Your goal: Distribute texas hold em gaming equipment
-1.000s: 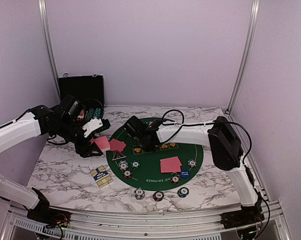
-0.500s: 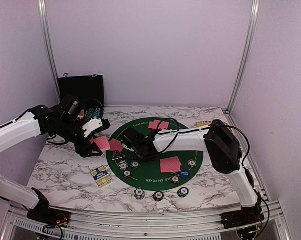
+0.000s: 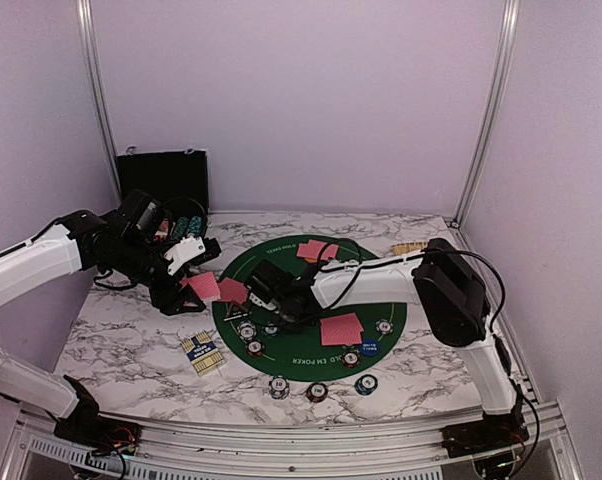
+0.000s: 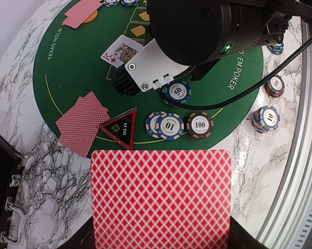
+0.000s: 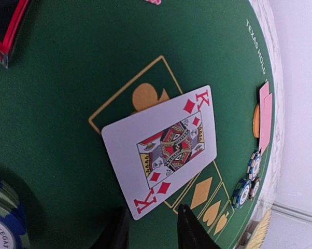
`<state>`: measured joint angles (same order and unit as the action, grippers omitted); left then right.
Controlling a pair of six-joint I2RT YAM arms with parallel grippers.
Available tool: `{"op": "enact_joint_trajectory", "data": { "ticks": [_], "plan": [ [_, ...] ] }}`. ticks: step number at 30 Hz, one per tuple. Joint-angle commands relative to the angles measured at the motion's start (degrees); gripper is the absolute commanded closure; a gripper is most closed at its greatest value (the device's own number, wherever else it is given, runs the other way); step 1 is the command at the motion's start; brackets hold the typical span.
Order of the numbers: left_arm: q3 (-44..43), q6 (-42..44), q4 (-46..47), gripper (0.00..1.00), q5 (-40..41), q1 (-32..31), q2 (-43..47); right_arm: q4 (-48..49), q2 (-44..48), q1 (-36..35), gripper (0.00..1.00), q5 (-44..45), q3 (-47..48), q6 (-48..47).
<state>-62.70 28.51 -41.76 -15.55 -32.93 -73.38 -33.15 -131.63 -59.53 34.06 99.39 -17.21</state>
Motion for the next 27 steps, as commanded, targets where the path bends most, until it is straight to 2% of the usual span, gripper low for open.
{"op": "enact_joint_trajectory", "data": {
  "ticks": [1, 8, 12, 17, 21, 27],
  "plan": [
    [-0.9, -0.1, 0.3, 1.00, -1.3, 0.2, 0.5, -0.9, 3.7, -0.3, 0.61, -2.5, -0.6, 2.1],
    [-0.6, 0.1, 0.3, 1.00, -1.2, 0.2, 0.9, -2.2, 6.3, 0.5, 0.48, -4.9, 0.5, 4.1],
    [-0.4, 0.0, 0.3, 1.00, -1.1, 0.2, 1.1, -2.8, 8.7, 3.6, 0.42, -10.9, 1.7, 9.1],
    [-0.3, 0.1, 0.3, 1.00, -1.0, 0.2, 1.3, -2.9, 11.4, 10.1, 0.38, -25.4, 3.3, 19.8],
    [-0.2, 0.2, 0.3, 1.00, -1.1, 0.2, 1.3, -1.2, 12.0, 14.9, 0.35, -41.1, 1.7, 28.7],
    [-0.4, 0.1, 0.3, 1.00, -1.3, 0.2, 1.1, 4.9, 11.7, 18.9, 0.33, -52.8, -3.8, 36.8]
  ]
}}
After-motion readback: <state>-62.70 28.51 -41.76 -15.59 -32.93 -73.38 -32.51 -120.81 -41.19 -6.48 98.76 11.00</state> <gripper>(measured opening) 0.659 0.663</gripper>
